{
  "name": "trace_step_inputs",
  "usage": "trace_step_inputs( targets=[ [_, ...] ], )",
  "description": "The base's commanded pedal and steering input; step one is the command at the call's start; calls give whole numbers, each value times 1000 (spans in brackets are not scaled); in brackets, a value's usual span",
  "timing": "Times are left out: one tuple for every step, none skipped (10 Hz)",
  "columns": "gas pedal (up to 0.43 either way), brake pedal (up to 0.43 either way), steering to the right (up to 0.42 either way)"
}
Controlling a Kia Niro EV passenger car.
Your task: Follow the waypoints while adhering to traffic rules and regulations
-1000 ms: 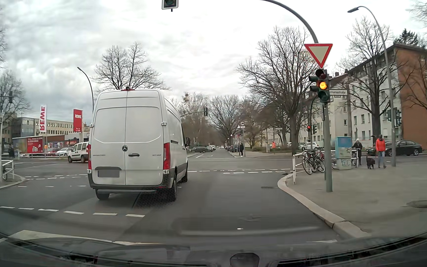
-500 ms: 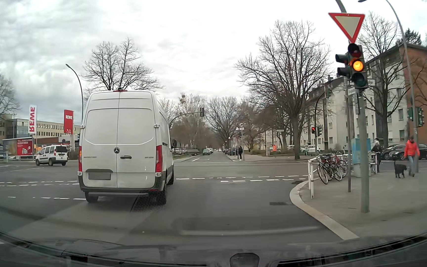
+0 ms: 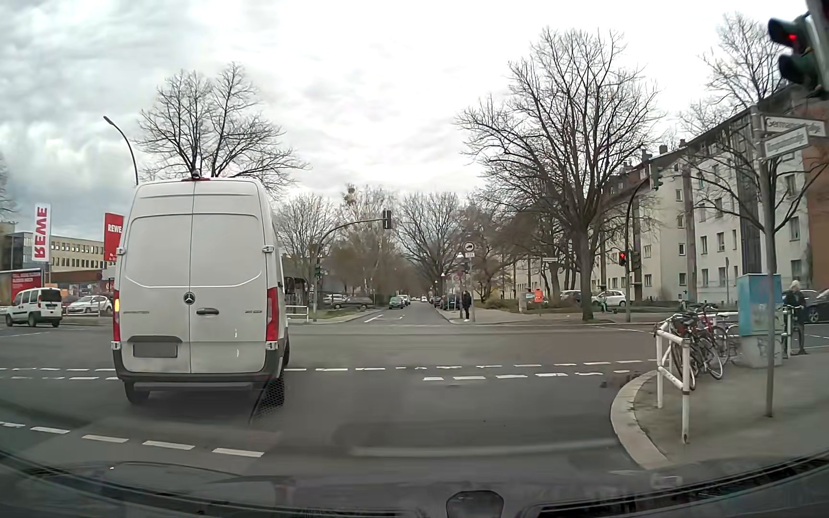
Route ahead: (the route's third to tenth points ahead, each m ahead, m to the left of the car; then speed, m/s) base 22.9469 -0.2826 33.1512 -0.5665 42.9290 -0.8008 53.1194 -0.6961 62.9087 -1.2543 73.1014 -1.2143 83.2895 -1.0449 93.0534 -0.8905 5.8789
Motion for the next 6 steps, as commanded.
trace_step_inputs(
  targets=[
    [228, 12, 2],
    [228, 12, -1],
    [220, 12, -8],
    [209, 12, -10],
    [197, 12, -10],
    [169, 12, -10]
  ],
)
